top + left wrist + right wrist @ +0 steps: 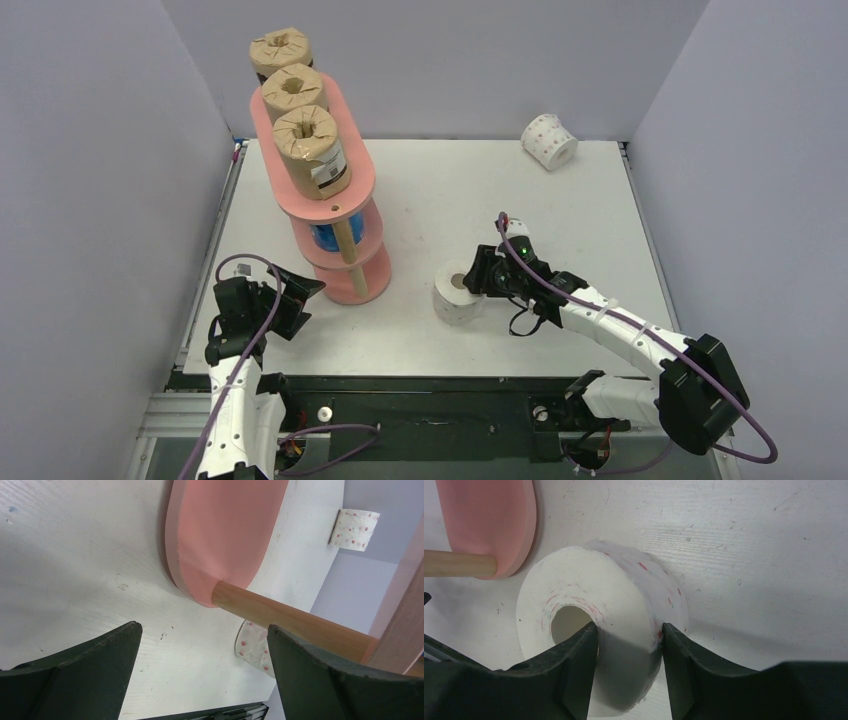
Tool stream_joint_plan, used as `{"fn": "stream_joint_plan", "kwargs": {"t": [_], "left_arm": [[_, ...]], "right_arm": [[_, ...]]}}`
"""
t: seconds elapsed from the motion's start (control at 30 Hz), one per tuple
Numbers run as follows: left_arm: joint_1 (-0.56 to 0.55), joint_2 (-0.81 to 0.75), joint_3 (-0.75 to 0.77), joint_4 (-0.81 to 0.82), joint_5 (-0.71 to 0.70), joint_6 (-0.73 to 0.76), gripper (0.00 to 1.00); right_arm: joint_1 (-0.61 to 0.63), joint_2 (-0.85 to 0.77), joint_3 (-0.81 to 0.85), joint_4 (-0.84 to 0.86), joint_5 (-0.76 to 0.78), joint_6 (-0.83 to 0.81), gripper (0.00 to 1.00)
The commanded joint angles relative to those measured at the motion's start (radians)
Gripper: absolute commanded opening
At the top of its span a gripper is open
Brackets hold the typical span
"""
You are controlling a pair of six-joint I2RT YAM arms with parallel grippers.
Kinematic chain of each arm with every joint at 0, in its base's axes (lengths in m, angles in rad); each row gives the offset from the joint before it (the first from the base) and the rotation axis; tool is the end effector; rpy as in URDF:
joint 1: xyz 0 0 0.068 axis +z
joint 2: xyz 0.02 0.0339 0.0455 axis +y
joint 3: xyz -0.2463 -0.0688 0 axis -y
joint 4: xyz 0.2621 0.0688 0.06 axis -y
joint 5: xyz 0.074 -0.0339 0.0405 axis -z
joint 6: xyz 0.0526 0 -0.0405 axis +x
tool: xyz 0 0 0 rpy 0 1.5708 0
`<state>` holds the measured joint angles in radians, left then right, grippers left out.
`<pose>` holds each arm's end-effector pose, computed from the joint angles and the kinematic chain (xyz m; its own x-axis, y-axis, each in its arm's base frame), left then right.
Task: Place and organize the paper towels onto the shelf
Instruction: Pick up the paper towel from the center of the board.
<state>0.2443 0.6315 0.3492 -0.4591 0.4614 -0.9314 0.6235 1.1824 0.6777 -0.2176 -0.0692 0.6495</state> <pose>0.1793 0.0206 0.1617 -0.4729 -0.8584 -0.1988 -0.4650 0.4348 -0.7712 0.2252 0.1665 0.1836 -0.8052 0.1641 -0.5699 -0.1728 0.8543 0.4902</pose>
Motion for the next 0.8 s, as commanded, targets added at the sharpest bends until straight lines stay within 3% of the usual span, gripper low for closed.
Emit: {"fn": "stream_joint_plan", "kwargs": {"t": [0.0,0.27,0.77], "left_arm": [[0.006,0.0,0.005,0.053,0.021,0.001,0.97],[0.006,-0.003,0.002,0.06,0.024,-0.01,0.97],[0.016,-0.009,0.033,0.017,-0.002,0.003,0.96]], "right_arm": [[0.007,0.003,0.022,0.023,0.008,0.0,0.42],[0.011,-0.025,0.137,0.013,0.007,0.006,0.36],[0.037,0.28,0.459,0.029,-0.005,0.017,0.33]]}}
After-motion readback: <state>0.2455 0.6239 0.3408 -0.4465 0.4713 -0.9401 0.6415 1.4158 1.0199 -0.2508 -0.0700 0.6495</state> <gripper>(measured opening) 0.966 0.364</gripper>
